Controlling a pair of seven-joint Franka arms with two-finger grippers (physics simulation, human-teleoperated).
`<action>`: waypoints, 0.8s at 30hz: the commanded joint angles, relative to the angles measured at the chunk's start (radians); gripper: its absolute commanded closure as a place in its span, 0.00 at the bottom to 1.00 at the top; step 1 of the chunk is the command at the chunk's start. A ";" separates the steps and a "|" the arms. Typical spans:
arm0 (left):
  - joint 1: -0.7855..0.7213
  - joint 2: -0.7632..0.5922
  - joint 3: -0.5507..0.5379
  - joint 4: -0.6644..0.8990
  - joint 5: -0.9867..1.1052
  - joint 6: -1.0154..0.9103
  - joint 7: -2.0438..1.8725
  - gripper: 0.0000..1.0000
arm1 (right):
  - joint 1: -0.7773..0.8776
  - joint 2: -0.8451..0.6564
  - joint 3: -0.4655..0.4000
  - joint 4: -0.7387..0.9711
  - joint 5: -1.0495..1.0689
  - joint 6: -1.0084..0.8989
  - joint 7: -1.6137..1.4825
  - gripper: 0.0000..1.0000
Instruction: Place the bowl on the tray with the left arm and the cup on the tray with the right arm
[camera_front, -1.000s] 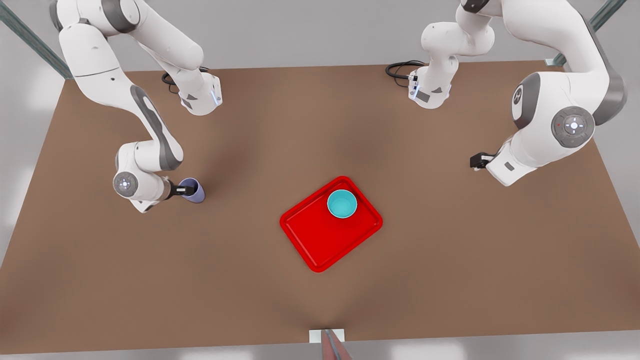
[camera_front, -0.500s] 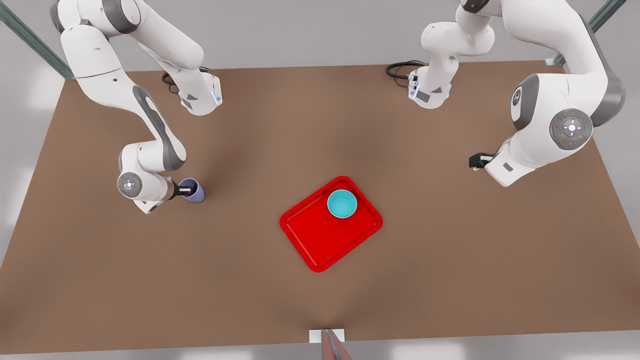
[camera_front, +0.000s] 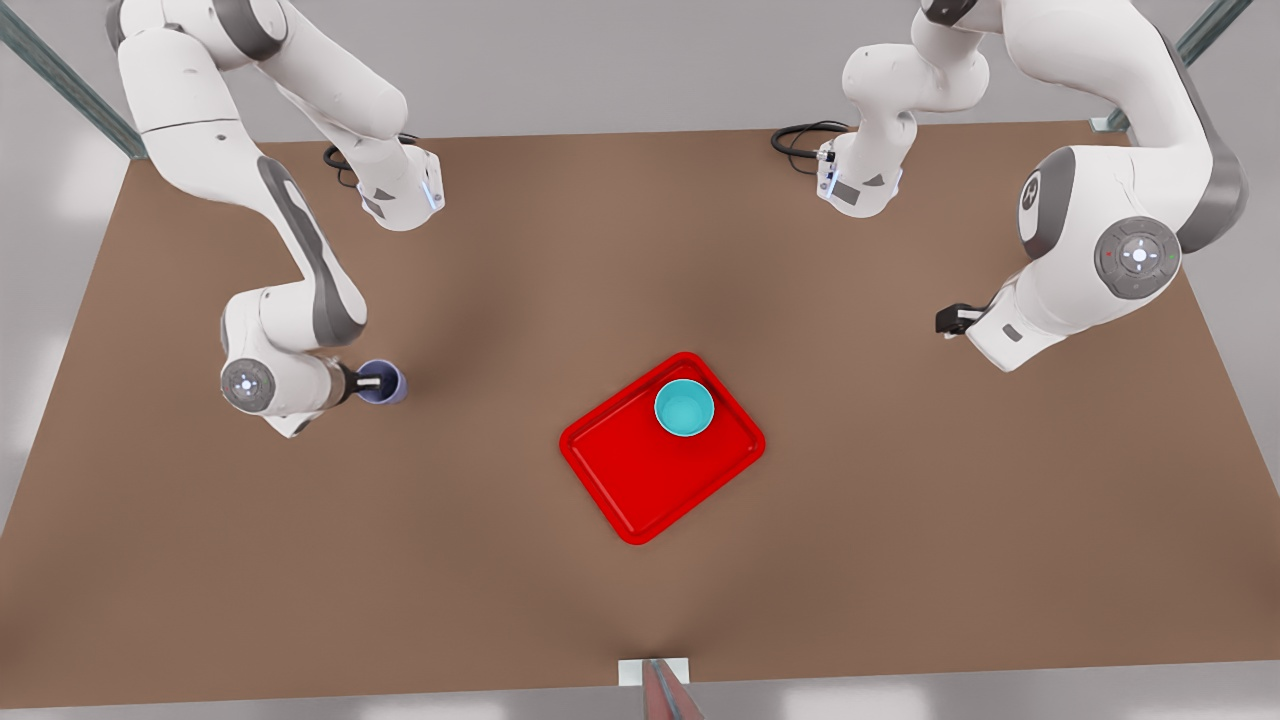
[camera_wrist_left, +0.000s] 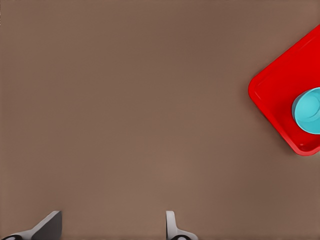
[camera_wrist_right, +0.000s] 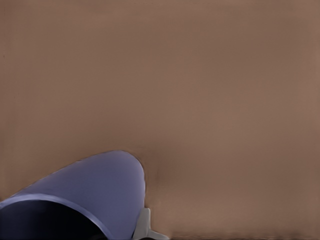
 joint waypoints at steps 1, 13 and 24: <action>0.000 0.000 0.000 0.000 0.000 0.000 0.000 0.00 | 0.002 0.001 0.011 0.020 -0.006 -0.020 0.018 0.79; -0.008 0.000 0.000 0.000 0.000 -0.003 0.000 0.00 | 0.552 0.280 0.017 0.503 -0.024 -0.081 0.539 0.79; -0.008 0.000 0.000 0.000 0.000 -0.006 0.000 0.00 | 0.876 0.527 -0.184 0.804 -0.017 0.061 0.763 0.79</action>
